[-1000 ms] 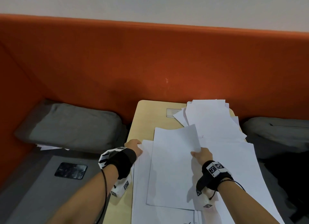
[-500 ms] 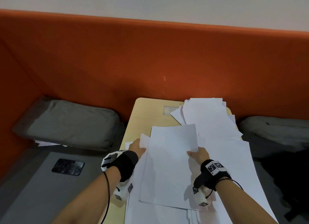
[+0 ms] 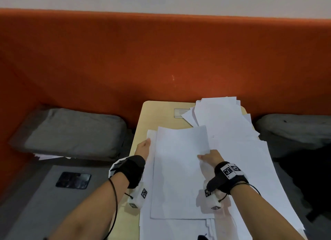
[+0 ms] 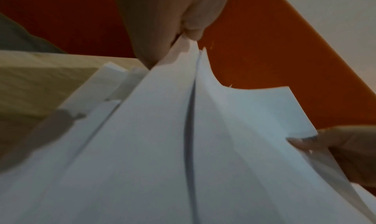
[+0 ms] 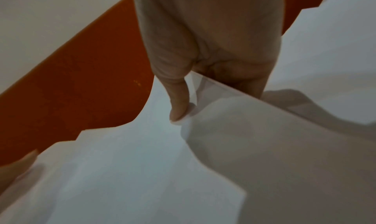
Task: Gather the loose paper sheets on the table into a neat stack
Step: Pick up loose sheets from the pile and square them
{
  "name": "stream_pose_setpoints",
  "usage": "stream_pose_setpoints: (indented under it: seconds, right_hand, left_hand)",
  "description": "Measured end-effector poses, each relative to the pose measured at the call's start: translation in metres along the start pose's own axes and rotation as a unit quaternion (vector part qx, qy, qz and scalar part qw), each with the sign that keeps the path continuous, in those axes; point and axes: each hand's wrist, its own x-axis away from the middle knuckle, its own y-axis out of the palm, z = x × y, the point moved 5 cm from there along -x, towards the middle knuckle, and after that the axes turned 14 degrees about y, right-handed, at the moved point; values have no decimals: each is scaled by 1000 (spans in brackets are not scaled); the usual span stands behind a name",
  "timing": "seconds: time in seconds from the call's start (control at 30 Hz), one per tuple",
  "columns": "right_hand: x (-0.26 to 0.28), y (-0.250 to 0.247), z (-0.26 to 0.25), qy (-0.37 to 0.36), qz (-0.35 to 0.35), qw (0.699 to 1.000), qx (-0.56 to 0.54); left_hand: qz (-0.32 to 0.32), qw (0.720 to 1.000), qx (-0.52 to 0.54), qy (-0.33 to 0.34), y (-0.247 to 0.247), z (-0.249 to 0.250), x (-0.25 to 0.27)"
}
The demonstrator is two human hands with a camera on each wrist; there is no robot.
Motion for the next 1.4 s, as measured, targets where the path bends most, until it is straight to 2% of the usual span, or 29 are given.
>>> stream_pose_setpoints:
  seconds: [0.07,0.13,0.23,0.3,0.4,0.57,0.7,0.8,0.97,1.17,1.33,1.4]
  right_hand:
    - [5,8,-3,-12,-10,1000,-5]
    - [10,16,-8,-33,-20,999,-36]
    - [19,9,-21,-64,-21,980,-187]
    - [22,0,-30,-74,-52,962,-258]
    - [35,-12,-57,-133,-95,962,-218]
    - [80,-45,-112,-264,-70,929,-251]
    - [96,-51,-133,-314,-69,915,-244]
    - [88,-45,-133,-299,-75,925,-224]
    - [62,-29,-107,-227,-55,956,-175]
    - [60,-42,-103,-219,-61,944,-240]
    - [42,-37,-87,-189,-18,962,-195]
    - [31,-42,-81,-153,-8,968,-200]
  left_hand:
    - [-37,999,-8,-11,10,7,8]
    - [-55,998,10,5,17,13,13]
    - [-43,997,36,50,11,37,10]
    - [-43,995,50,75,4,56,1]
    - [-33,989,112,94,-6,87,-5]
    - [-8,981,150,121,-23,132,-10]
    - [26,977,150,148,-33,144,-11]
    - [28,979,146,142,-31,137,-13]
    - [-45,989,48,130,-9,107,-8]
    - [-57,983,78,154,-1,114,-21]
    - [-100,984,-28,142,8,83,-17]
    - [-119,985,-71,107,3,62,-17]
